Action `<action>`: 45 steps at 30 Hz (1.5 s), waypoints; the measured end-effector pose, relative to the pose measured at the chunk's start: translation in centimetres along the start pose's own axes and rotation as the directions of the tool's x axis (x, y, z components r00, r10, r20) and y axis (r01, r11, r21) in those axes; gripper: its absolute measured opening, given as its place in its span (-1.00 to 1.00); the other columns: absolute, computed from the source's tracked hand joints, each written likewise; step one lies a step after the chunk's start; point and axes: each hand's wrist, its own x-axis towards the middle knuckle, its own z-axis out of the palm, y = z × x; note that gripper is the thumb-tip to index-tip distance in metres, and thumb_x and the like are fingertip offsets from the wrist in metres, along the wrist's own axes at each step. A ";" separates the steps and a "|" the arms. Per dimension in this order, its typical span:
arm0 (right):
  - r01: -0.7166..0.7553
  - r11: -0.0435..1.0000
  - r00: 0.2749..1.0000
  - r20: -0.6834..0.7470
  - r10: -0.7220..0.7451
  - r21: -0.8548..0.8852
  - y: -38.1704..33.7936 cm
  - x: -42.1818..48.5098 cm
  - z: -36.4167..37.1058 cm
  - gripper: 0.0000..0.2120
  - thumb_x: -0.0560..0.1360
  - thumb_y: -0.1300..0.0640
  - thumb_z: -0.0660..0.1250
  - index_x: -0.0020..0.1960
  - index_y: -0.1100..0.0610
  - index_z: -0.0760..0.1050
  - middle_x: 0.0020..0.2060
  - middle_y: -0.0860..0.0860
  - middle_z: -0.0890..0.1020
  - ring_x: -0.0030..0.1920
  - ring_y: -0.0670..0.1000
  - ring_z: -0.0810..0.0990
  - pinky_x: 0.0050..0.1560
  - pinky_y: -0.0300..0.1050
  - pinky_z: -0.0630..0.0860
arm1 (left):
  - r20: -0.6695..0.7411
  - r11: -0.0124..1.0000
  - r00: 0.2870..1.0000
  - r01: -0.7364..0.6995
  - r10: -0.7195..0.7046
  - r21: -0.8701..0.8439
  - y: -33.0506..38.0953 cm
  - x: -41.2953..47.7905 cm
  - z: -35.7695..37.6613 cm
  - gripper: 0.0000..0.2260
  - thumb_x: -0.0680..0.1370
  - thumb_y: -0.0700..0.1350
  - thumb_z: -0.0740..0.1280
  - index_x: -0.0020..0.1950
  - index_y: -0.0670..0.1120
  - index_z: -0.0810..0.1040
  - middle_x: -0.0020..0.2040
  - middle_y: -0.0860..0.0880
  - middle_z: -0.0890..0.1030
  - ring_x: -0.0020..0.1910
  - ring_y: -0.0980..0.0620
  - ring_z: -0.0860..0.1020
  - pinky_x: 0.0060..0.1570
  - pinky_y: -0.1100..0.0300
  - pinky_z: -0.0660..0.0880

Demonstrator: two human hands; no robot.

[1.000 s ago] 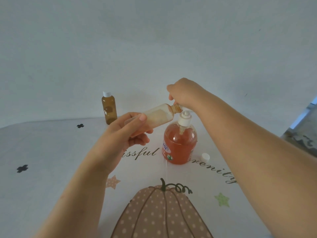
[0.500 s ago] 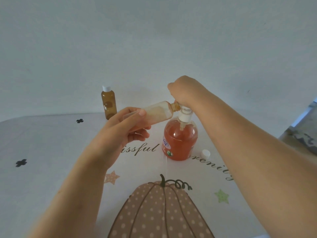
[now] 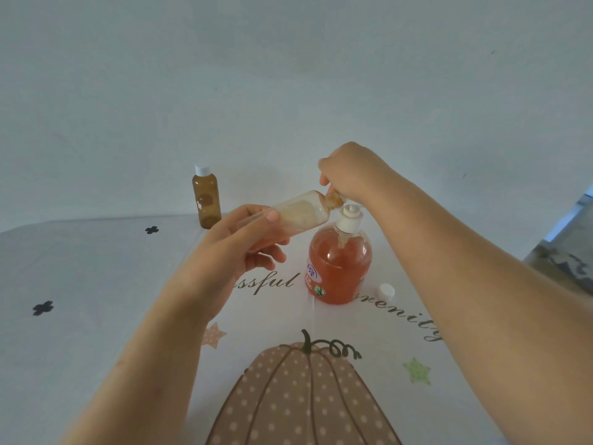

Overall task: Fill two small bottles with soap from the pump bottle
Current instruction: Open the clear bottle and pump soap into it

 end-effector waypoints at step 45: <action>-0.027 1.000 0.996 -0.087 0.027 0.005 0.0 -0.7 0.2 -0.76 0.56 0.20 0.19 0.01 0.13 0.64 -0.33 0.02 0.60 -0.40 0.02 0.51 -0.36 -0.18 0.28 | -0.024 0.994 0.999 -0.028 0.026 -0.105 -0.4 0.3 0.3 -0.71 0.46 -0.02 0.37 0.06 -0.18 0.49 -0.19 -0.09 0.62 -0.25 -0.03 0.59 -0.23 0.16 0.53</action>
